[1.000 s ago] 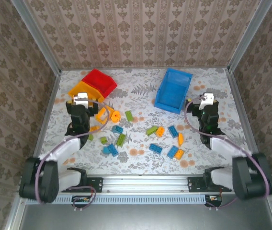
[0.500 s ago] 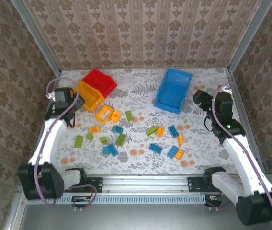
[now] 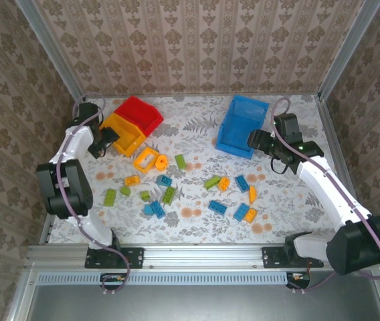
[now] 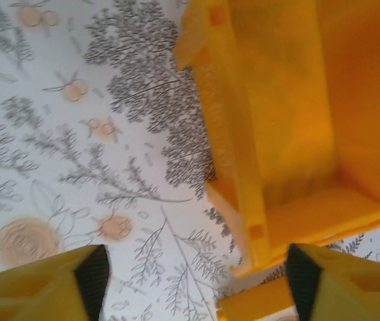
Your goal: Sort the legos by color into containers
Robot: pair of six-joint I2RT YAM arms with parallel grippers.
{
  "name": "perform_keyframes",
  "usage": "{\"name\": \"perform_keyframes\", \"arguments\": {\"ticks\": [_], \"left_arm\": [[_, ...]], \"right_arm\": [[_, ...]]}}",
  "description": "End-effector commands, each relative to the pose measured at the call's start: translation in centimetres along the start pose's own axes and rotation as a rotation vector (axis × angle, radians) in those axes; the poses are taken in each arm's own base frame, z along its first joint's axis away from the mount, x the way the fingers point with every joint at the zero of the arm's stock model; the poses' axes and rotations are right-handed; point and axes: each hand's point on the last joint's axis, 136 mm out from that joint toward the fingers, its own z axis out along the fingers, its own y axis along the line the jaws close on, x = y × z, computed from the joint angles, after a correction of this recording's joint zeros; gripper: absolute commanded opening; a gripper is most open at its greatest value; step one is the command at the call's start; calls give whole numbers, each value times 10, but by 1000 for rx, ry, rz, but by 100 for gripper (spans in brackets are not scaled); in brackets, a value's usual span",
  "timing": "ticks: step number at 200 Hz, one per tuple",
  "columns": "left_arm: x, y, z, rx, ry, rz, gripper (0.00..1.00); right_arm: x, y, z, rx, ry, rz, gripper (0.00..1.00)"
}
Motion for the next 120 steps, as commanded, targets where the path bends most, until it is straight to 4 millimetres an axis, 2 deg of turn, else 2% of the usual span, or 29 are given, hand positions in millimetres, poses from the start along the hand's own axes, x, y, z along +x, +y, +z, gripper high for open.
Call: {"name": "perform_keyframes", "arguments": {"ticks": [1, 39, 60, 81, 120], "left_arm": [[3, -9, 18, 29, 80, 26, 67], [-6, -14, 39, 17, 102, 72, 56], [-7, -15, 46, 10, 112, 97, 44], [-5, -18, 49, 6, 124, 142, 29], [13, -20, 48, -48, 153, 255, 14]], "right_arm": [[6, 1, 4, 5, 59, -26, 82], [-5, 3, 17, 18, 81, -28, 77], [-5, 0, 32, 55, 117, -35, 77], [-9, -8, 42, 97, 129, -39, 76], [-17, -21, 58, 167, 155, -66, 76]]}}
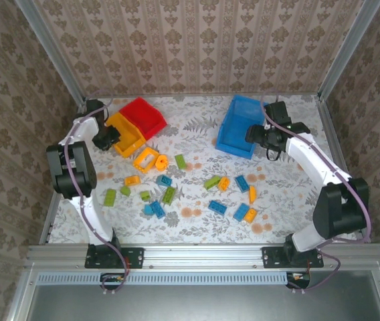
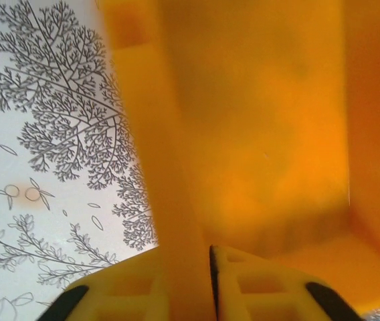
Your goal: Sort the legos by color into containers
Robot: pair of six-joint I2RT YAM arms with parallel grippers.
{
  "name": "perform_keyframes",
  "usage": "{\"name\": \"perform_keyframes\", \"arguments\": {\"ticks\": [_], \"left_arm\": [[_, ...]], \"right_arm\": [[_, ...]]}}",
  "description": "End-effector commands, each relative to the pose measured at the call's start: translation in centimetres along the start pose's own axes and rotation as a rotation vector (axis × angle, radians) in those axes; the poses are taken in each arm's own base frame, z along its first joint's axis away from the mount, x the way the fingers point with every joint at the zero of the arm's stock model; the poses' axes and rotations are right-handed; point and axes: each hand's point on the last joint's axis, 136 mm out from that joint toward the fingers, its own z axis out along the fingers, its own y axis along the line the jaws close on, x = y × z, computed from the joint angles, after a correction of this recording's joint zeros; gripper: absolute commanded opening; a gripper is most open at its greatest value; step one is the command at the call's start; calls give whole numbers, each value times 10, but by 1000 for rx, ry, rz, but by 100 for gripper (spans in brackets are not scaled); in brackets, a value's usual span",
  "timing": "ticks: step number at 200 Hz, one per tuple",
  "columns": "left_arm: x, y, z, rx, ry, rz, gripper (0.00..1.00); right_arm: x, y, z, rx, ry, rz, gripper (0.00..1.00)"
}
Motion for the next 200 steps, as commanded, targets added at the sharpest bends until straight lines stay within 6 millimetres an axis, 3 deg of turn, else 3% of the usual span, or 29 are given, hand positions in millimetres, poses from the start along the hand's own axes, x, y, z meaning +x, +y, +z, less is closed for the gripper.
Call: {"name": "perform_keyframes", "arguments": {"ticks": [1, 40, 115, 183, 200], "left_arm": [[19, -6, -1, -40, 53, 116, 14], [45, -16, -5, -72, 79, 242, 0], [117, -62, -8, -64, 153, 486, 0], [124, -99, -16, 2, 138, 565, 0], [122, -101, -17, -5, 132, 571, 0]], "right_arm": [[-9, -11, 3, 65, 13, -32, 76], [-18, -13, 14, 100, 23, -57, 76], [-21, -14, 51, 140, 94, -111, 74], [-19, -12, 87, 150, 164, -125, 52], [-18, -14, 91, 163, 177, -141, 42]]}}
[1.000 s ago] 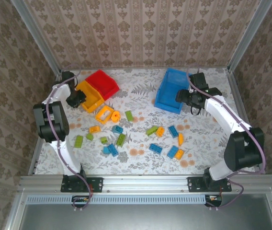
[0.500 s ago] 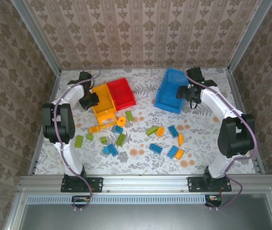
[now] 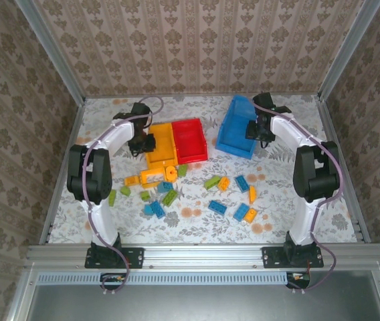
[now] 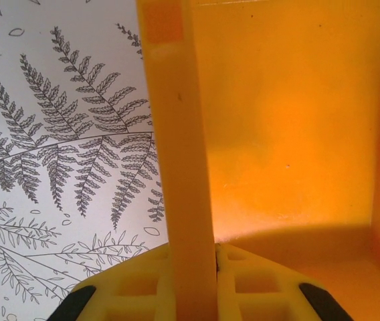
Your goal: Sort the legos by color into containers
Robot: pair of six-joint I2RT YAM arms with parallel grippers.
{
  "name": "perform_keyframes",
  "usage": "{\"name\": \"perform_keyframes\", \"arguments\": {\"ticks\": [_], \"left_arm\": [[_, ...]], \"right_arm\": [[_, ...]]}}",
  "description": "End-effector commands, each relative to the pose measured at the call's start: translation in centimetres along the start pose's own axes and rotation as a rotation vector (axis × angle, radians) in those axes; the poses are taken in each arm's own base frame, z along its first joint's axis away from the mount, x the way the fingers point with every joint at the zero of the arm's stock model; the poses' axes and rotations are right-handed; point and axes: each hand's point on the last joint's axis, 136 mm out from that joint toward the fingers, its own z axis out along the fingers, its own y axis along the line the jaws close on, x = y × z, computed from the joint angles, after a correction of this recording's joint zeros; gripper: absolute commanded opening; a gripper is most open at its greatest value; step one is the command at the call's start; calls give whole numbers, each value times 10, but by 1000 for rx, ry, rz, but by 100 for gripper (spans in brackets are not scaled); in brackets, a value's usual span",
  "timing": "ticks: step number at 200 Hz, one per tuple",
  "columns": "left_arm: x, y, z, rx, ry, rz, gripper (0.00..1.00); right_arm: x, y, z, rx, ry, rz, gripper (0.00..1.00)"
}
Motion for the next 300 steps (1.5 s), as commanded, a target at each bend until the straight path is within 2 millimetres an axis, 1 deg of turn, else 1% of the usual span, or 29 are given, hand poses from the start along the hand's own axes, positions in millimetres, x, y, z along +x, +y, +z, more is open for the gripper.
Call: {"name": "perform_keyframes", "arguments": {"ticks": [1, 24, 54, 65, 85, 106, 137, 156, 183, 199, 214, 226, 238, 269, 300], "left_arm": [[7, -6, -4, -7, 43, 63, 0], [0, 1, -5, -22, 34, 56, 0], [-20, 8, -5, -26, 6, 72, 0], [-28, 12, -3, -27, 2, 79, 0], [-40, 15, 0, -22, -7, 98, 0], [-51, 14, 3, -12, -12, 129, 0], [-60, 10, 12, 2, -11, 157, 0], [-64, 10, 15, -3, -11, 151, 0], [-65, 9, 18, 2, -9, 143, 0], [-65, 9, 19, -1, -8, 141, 0], [-65, 10, 17, -6, -10, 143, 0], [-66, 10, 16, -4, -14, 144, 5], [-65, 10, 14, -4, -15, 144, 12], [-67, 9, 6, -3, -31, 131, 23], [-69, 8, -8, 5, -60, 113, 34]], "right_arm": [[1, -3, 4, 22, 34, -24, 42], [2, -3, 6, 31, 43, -61, 27], [8, 0, 2, 61, 46, -145, 9], [11, 2, -1, 69, 42, -177, 7], [15, 5, -7, 74, 33, -193, 7], [15, 11, -10, 58, 25, -192, 6], [13, 27, -7, 20, 32, -208, 6], [13, 32, -5, 14, 42, -213, 6], [15, 35, -2, 11, 52, -211, 7], [16, 35, -2, 12, 54, -211, 12], [16, 35, -4, 6, 54, -211, 14], [15, 35, -6, 3, 50, -209, 18], [13, 36, -8, 1, 44, -205, 21], [8, 37, -16, -4, 30, -200, 30], [2, 38, -28, -12, 2, -187, 40]]}}
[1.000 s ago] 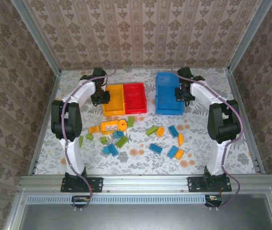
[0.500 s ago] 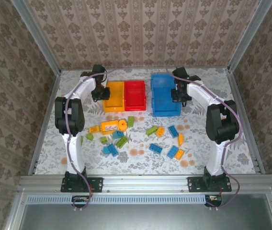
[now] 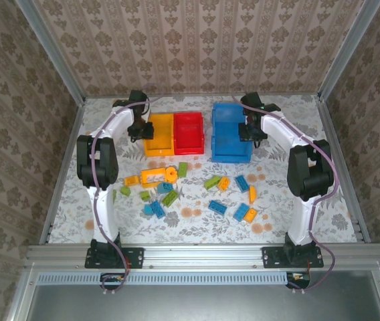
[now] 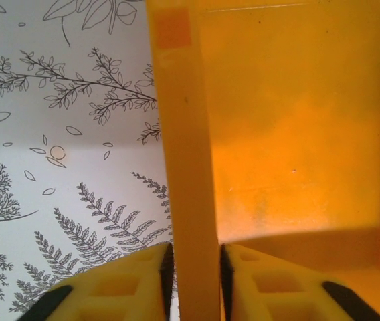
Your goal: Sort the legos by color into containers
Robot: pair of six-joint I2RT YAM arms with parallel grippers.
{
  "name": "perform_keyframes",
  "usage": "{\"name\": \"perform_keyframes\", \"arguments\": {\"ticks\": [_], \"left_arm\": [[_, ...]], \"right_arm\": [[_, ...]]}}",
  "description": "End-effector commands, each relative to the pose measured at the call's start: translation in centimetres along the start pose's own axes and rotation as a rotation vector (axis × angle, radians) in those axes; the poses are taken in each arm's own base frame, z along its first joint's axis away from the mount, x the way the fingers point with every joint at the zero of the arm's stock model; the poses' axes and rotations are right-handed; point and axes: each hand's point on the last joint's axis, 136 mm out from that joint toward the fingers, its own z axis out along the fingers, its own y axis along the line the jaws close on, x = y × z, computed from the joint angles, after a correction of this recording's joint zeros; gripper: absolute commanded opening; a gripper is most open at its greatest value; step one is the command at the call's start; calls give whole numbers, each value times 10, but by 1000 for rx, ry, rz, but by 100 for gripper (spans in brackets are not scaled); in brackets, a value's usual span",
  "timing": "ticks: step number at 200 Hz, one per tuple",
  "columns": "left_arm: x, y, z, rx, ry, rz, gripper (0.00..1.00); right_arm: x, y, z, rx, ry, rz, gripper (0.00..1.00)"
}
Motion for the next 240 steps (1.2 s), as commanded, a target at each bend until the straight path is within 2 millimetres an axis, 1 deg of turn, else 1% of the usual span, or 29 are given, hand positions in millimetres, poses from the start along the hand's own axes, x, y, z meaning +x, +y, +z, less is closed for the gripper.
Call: {"name": "perform_keyframes", "arguments": {"ticks": [1, 27, 56, 79, 103, 131, 150, 161, 188, 202, 220, 224, 228, 231, 235, 239, 240], "left_arm": [[-6, 1, -24, -7, -40, -11, 34], [-8, 0, -39, -1, -76, -27, 46], [-9, -2, -55, 12, -113, -41, 53], [-10, -3, -71, 20, -151, -63, 56], [-9, -5, -92, 41, -201, -100, 57], [-1, -11, -119, 73, -249, -135, 56], [11, -17, -135, 103, -277, -157, 55], [21, -19, -142, 115, -285, -176, 54], [54, -34, -150, 169, -284, -203, 52], [73, -45, -152, 190, -272, -187, 52], [100, -63, -153, 238, -257, -159, 52], [106, -67, -153, 251, -256, -152, 51], [111, -73, -154, 264, -258, -139, 51], [116, -76, -153, 272, -256, -129, 51], [122, -81, -153, 285, -257, -116, 51], [126, -81, -152, 292, -260, -114, 51], [128, -86, -152, 301, -258, -101, 51]], "right_arm": [[-8, 3, -21, -15, -28, 4, 40], [-12, 2, -33, -22, -52, 16, 43], [-17, 1, -52, -34, -89, 34, 44], [-19, 0, -70, -44, -123, 52, 45], [-19, 0, -91, -68, -159, 72, 45], [-9, 8, -112, -93, -185, 66, 45], [7, 21, -122, -120, -187, 43, 45], [17, 29, -126, -133, -185, 29, 45], [48, 50, -131, -179, -167, -3, 44], [69, 59, -130, -191, -146, -15, 44], [101, 64, -126, -202, -103, 11, 43], [108, 64, -124, -208, -92, 29, 43], [116, 64, -117, -209, -68, 50, 43], [121, 63, -122, -225, -77, 73, 43], [128, 61, -120, -233, -67, 100, 43], [134, 59, -119, -238, -63, 127, 43], [135, 59, -119, -240, -62, 131, 43]]}}
